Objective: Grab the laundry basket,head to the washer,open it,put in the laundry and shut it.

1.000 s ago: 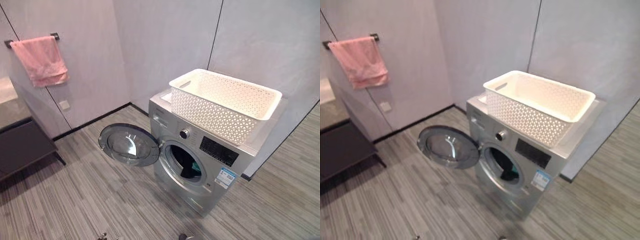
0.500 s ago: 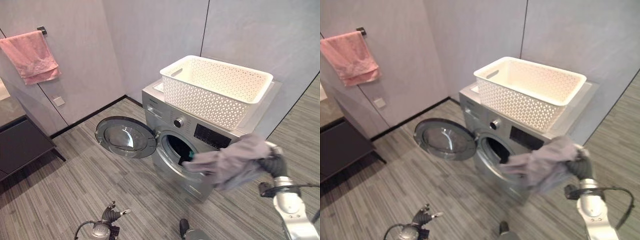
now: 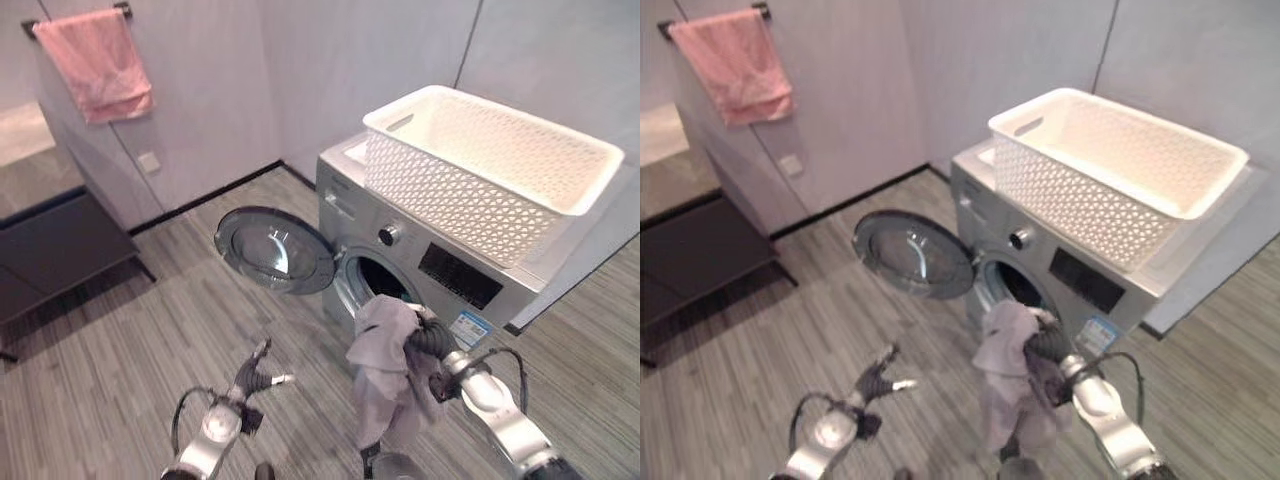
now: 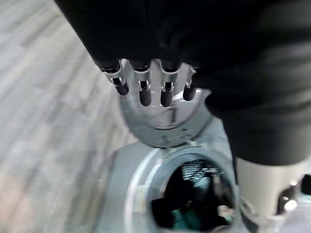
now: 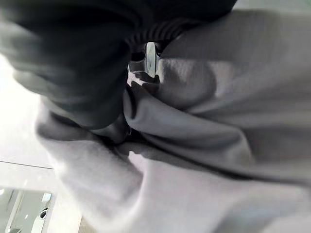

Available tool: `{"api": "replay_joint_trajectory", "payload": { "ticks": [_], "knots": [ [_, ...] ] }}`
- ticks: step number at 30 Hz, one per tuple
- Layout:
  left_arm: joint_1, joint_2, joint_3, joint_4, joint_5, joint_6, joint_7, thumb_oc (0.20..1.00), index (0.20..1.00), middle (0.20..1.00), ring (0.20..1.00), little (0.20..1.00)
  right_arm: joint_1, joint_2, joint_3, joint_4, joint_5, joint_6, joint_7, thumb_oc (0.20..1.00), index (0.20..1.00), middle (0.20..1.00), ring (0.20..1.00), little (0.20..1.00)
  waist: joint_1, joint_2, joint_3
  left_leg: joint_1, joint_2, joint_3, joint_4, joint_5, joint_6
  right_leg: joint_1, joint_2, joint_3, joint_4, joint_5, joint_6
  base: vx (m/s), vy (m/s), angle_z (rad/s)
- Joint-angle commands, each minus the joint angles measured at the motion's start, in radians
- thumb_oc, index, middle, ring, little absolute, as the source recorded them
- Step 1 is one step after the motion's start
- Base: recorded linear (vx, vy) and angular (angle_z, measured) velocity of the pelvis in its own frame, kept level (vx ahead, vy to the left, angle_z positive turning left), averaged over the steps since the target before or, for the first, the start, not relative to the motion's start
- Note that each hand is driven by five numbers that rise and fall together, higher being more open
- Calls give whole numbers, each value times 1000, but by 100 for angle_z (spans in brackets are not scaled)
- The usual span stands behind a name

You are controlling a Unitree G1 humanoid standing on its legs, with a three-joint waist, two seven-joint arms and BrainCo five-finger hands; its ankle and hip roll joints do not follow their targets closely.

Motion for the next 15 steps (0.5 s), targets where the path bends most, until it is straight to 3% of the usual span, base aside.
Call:
{"api": "replay_joint_trajectory", "payload": {
  "ticks": [1, 2, 3, 5, 15],
  "knots": [
    [-115, 32, 28, -22, -86, -56, 7, 1000, 1000, 1000, 1000, 1000, -115, 53, -10, -48, 44, -74, -48, 200, 200, 200, 200, 200, 6, -45, 78, 95, 17, -4, 15, -87, -34, 15, -114, 48, 16, -44, 73, -114, 21, 10],
    [-186, 0, 5, 3, -246, -43, -25, 1000, 1000, 1000, 1000, 1000, -187, 69, 18, -40, 50, -66, -72, 200, 200, 200, 200, 200, 5, -45, 107, 62, 15, -4, 25, -79, -33, -11, -119, 52, 15, -33, 72, -108, 25, -1],
    [-230, -13, -12, 17, -285, -41, -23, 1000, 1000, 1000, 1000, 1000, -220, 78, 31, -35, 57, -65, -82, 200, 200, 200, 200, 200, 4, -46, 122, 44, 14, -6, 34, -77, -34, -24, -120, 55, 16, -30, 71, -150, 33, -8],
    [-369, -56, -70, 91, -279, -33, 11, 1000, 1000, 1000, 1000, 1000, -318, 122, 69, -22, 73, -69, -128, 200, 200, 200, 200, 200, 0, -51, 170, -14, 10, -14, 71, -74, -32, -66, -123, 67, 19, -15, 70, -141, 22, -4],
    [-612, -99, -124, 243, -239, -24, 53, 1000, 1000, 1000, 1000, 1000, -491, 173, 116, 10, 93, -92, -205, 200, 200, 200, 200, 200, -7, -67, 255, -119, 0, -18, 106, -62, -36, -155, -134, 83, 10, 21, 74, -56, -1, 4]
  ]
}}
